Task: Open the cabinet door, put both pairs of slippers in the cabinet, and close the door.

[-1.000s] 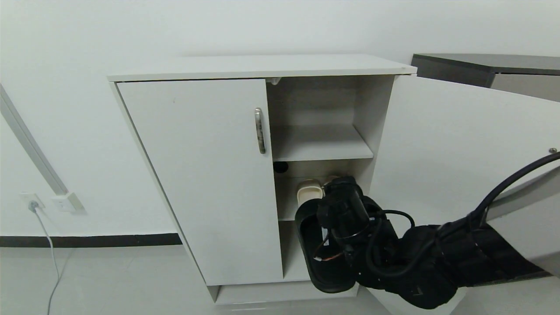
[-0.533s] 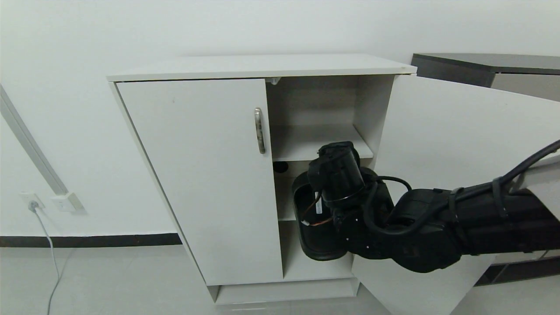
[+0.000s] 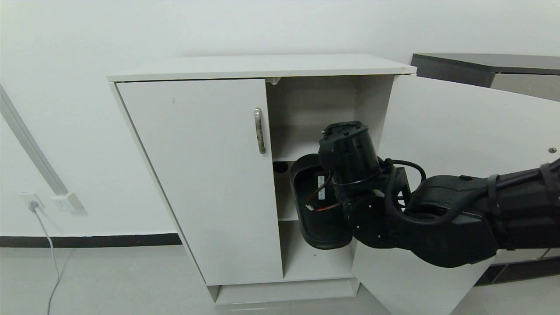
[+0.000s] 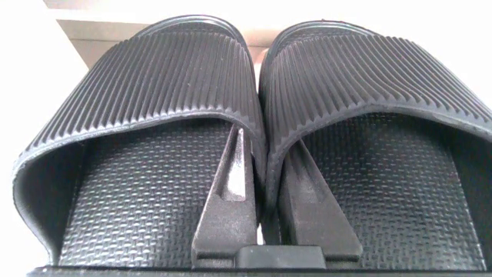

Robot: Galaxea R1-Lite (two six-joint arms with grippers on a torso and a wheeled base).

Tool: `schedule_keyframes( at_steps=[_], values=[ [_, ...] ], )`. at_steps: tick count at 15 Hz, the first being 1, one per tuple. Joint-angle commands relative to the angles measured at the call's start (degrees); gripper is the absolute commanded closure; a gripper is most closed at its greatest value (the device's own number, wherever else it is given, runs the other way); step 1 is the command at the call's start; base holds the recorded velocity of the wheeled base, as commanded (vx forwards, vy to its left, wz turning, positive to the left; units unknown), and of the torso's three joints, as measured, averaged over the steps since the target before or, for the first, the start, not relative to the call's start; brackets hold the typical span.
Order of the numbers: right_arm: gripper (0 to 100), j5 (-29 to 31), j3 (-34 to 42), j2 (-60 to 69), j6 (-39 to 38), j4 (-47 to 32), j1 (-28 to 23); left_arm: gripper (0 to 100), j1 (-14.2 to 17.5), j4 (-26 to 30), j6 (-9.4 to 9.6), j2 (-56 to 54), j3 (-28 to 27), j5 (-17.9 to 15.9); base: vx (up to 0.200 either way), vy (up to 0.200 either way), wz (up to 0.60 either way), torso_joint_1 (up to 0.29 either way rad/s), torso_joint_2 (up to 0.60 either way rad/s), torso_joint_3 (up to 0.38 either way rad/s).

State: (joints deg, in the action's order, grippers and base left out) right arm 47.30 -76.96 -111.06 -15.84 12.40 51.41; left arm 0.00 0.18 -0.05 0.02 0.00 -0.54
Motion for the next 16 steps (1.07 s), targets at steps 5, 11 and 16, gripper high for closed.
schedule_keyframes(
  at_steps=[5,11,16],
  values=[
    [100,0.0,0.8,1.1,-0.1,0.1,0.0,100,0.0,0.0,0.14,0.0,0.0,-0.1,0.000,0.000,0.00,0.000,0.00,0.000],
    [100,0.0,2.2,2.1,0.0,0.7,0.0,100,0.0,0.0,0.22,0.1,0.0,-0.1,0.100,0.000,0.00,0.000,0.00,0.002],
    [100,0.0,2.3,2.1,0.0,0.7,0.1,100,0.0,0.0,0.22,0.0,0.0,-0.1,0.200,0.000,0.00,0.005,0.00,-0.001]
  ],
)
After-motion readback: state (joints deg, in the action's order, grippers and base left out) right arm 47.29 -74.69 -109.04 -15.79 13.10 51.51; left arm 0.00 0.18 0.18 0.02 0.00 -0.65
